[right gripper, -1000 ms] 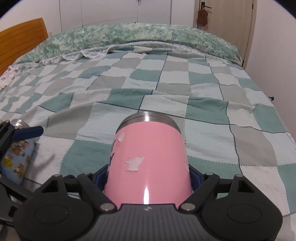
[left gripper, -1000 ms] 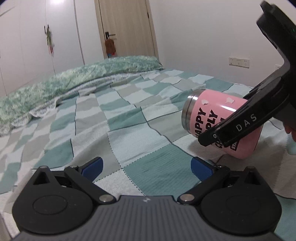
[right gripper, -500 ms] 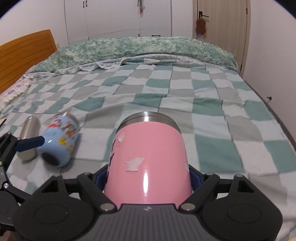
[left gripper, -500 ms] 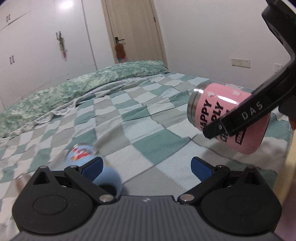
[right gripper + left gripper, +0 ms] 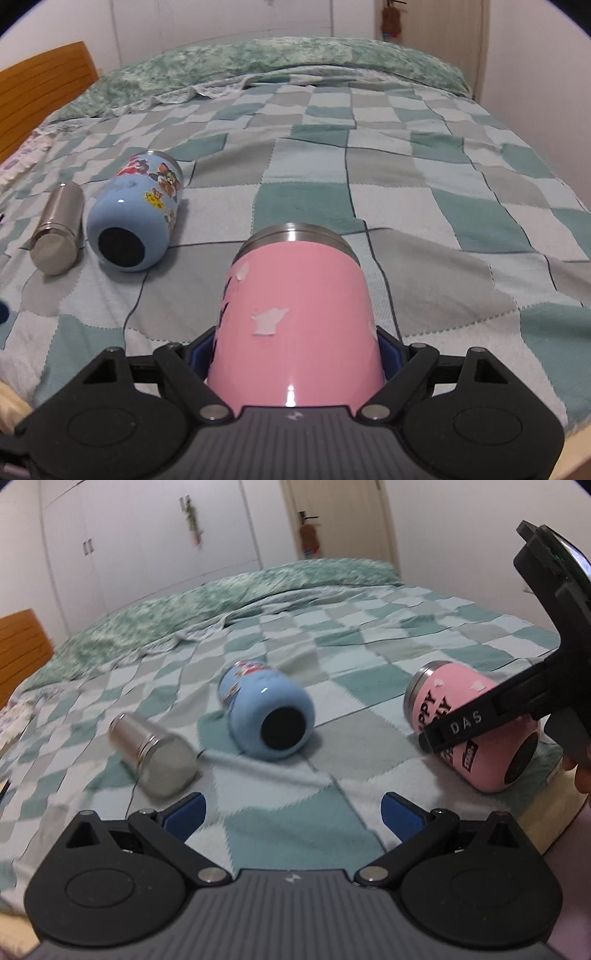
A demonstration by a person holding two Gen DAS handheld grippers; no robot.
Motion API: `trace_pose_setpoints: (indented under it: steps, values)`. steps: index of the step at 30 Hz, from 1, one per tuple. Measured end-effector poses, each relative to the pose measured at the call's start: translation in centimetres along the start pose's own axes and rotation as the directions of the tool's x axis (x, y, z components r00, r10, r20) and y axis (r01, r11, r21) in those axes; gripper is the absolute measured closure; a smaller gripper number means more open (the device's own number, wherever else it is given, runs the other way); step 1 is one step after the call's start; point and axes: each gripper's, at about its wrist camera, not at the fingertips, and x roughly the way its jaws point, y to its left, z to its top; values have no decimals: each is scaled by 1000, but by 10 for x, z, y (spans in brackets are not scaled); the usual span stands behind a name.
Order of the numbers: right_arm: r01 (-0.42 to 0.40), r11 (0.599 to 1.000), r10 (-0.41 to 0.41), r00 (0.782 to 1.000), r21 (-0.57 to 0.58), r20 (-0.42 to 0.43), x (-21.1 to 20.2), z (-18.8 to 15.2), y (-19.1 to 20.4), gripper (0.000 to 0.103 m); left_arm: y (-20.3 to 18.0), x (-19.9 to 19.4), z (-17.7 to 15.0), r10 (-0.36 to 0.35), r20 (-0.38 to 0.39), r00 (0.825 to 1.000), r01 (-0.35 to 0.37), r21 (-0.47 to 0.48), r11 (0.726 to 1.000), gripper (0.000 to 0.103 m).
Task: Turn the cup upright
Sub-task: 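Turn the pink cup toward the left tool while the left tool grasps it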
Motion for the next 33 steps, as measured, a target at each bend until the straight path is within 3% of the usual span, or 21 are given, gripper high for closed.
trace_pose_setpoints:
  steps: [4,6,10,12,18,27,33]
  values:
    - [-10,1000,10,1000,9,-16,0,1,-3,19,1,-11,-5,25,-9,1000,-25,-20,999,0]
    - [-33,999,33,999,8,-22,-1,0,-5,13,1,-17,-5,37,-8,999,-37,-26,999,0]
    - [-120,992,122,985,-21,119,-40,-9,-13,1,0,-27,-1,45,-15,999,-46,-61,997,0]
    - [-158,986,167,967,-62,192,-64,-16,-23,0,-3,-32,3,44,-18,999,-45,-74,996,0]
    - [-142,979,185,926,-149,329,-112,-33,-72,0,-25,-46,25,30,6,1000,-30,-86,996,0]
    - [-127,980,171,933,-155,317,-100,-48,-147,0,-85,-25,68,-35,-19,999,33,-68,997,0]
    - [-135,973,190,930,-189,316,-79,-49,-176,0,-111,14,94,-58,-130,990,40,-137,990,0]
